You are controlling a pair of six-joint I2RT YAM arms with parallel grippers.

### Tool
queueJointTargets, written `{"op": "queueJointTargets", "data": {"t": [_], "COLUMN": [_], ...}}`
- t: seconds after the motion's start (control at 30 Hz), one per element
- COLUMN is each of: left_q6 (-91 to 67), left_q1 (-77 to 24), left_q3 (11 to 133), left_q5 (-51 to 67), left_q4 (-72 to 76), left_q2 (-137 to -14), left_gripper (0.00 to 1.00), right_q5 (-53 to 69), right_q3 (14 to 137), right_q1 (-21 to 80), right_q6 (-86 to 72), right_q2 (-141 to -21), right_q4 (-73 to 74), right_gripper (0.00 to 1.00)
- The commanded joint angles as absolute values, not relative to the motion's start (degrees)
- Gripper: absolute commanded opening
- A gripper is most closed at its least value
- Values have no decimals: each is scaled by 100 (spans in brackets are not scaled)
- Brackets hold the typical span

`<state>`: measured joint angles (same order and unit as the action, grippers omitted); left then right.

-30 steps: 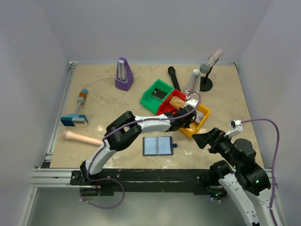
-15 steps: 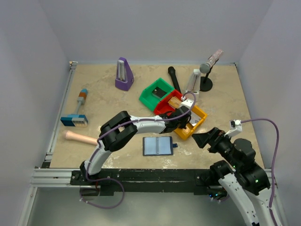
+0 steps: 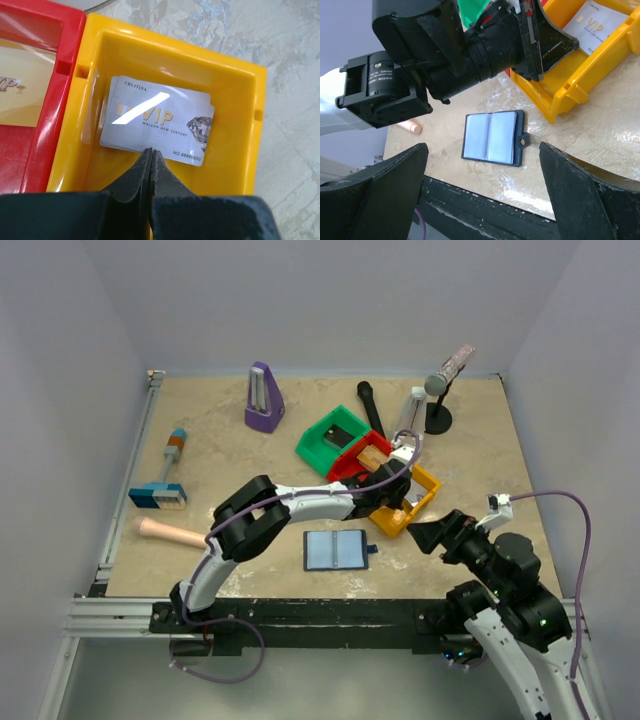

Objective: Take the credit cards out of the card holder
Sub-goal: Move the storage box to the center of the board, then remove the credit card from the card holder.

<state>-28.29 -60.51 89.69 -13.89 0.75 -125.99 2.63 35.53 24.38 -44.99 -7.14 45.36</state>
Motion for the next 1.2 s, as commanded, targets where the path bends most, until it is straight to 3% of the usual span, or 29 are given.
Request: {"op": "queueJointTargets", "data": {"t": [0.0, 0.23, 0.6, 0.8, 1.0, 1.17], "left_q6": [-2847, -2839, -2847, -3049, -3585, -3857], "left_q1": [-6082, -6082, -6065, -5863, -5520, -5520], "left_q3": [9342, 9440, 8219, 7104, 5110, 3773], "left_q5": [-1240, -1213, -1450, -1862, -2565, -2970], "left_q4": [167, 175, 1221, 1354, 1170, 757], "left_q2": [-12682, -12674, -10962, -9591, -7816, -6585], "left_gripper": [0, 0, 0, 23, 39, 59], "right_q5": [299, 316, 141, 18, 9, -1193], "right_q3": [3481, 3507, 3674, 3946, 3780, 3367], "right_q1": [2461, 2470, 2461, 2461, 2575, 3294], "right_q6": [-4544, -4562, -4474, -3833, -3744, -3148], "right_q2": [-773, -826, -879, -1466, -2557, -2443], "right_q4": [4324, 4324, 4394, 4614, 4572, 3947], "right_gripper": [99, 99, 99, 99, 99, 99]}}
